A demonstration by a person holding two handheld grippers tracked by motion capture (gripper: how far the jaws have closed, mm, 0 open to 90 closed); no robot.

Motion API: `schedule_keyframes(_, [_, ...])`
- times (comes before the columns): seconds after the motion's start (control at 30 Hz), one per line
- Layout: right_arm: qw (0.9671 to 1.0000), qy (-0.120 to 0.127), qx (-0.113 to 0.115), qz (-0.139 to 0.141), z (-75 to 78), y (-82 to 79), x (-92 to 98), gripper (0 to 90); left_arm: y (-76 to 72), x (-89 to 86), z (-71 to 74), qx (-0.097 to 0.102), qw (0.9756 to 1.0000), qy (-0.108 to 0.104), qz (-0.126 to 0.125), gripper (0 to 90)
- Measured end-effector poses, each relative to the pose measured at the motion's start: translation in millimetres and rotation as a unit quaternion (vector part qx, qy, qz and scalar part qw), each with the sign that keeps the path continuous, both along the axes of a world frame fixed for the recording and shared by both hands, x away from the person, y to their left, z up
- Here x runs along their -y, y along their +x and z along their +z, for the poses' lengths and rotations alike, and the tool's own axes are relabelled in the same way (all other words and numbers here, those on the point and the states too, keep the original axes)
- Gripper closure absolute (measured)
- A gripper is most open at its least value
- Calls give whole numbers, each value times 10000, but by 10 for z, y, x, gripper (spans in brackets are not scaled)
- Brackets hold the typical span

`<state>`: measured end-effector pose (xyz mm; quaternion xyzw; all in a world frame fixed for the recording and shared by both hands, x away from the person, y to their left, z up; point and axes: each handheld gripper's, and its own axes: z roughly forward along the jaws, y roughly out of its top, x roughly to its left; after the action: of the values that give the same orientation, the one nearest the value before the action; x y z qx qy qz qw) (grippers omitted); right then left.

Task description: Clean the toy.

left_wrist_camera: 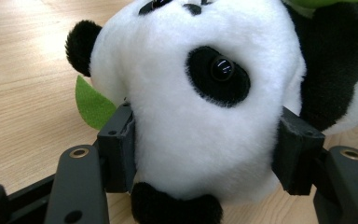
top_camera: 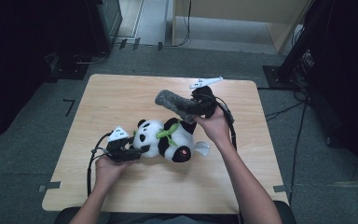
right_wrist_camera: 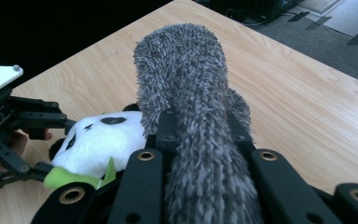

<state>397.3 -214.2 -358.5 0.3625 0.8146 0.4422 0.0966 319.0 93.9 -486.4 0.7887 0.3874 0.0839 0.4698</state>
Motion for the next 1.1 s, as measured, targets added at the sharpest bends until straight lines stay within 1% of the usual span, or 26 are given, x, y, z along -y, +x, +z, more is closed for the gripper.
schedule_keyframes(0.07, [10000,0,16,-18,13,-44,36,738,0,0,0,-4,10000,-2,2,350])
schedule_keyframes(0.1, [10000,11,23,95,4,-79,68,737,0,0,1,-3,10000,0,0,350])
schedule_keyframes(0.17, [9999,9,21,131,-40,-131,104,734,1,0,1,-5,10000,-2,-2,349])
schedule_keyframes(0.2, [9999,-101,36,117,-104,-167,123,728,1,1,1,-8,10000,-5,3,349])
schedule_keyframes(0.23, [9999,-101,36,117,-104,-167,123,728,1,1,1,-8,10000,-5,3,348])
schedule_keyframes(0.27, [9998,-172,40,104,-149,-184,134,729,1,3,2,-11,10000,-4,11,348])
schedule_keyframes(0.3, [9996,-275,-44,90,-237,-203,155,728,2,7,6,-29,10000,0,28,349])
schedule_keyframes(0.4, [9997,-233,-14,74,-329,-244,197,726,9,8,7,-74,10000,-32,56,350])
schedule_keyframes(0.43, [9997,-233,-14,74,-329,-244,197,726,9,8,7,-74,10000,-32,56,350])
schedule_keyframes(0.47, [9997,-221,86,45,-358,-275,238,725,9,8,7,-87,9999,-45,65,350])
schedule_keyframes(0.5, [9997,-221,86,45,-358,-275,238,725,9,8,6,-87,9999,-51,65,350])
schedule_keyframes(0.57, [9998,-163,108,-23,-388,-308,318,726,8,8,6,-86,9999,-43,62,350])
schedule_keyframes(0.6, [9998,-163,108,-23,-388,-308,318,726,8,8,5,-81,9999,-45,64,350])
schedule_keyframes(0.63, [9998,-106,147,-56,-417,-336,379,726,8,10,6,-94,9999,-51,71,350])
schedule_keyframes(0.73, [9998,-46,199,-74,-450,-354,428,726,9,11,8,-103,9999,-54,79,346])
schedule_keyframes(0.83, [9997,102,73,-232,-502,-351,530,732,15,8,8,-131,9998,-99,72,341])
schedule_keyframes(0.9, [9994,31,39,-337,-515,-352,573,733,16,8,9,-137,9998,-97,73,340])
schedule_keyframes(0.93, [9994,31,39,-337,-515,-352,573,733,14,9,9,-136,9998,-93,76,340])
schedule_keyframes(1.03, [9989,84,-67,-458,-570,-334,667,736,14,8,8,-109,9999,-76,58,330])
schedule_keyframes(1.07, [9989,84,-67,-458,-570,-334,667,736,14,6,7,-97,9999,-68,44,330])
schedule_keyframes(1.1, [9984,35,-139,-549,-593,-314,714,738,10,7,8,-74,10000,-49,37,321])
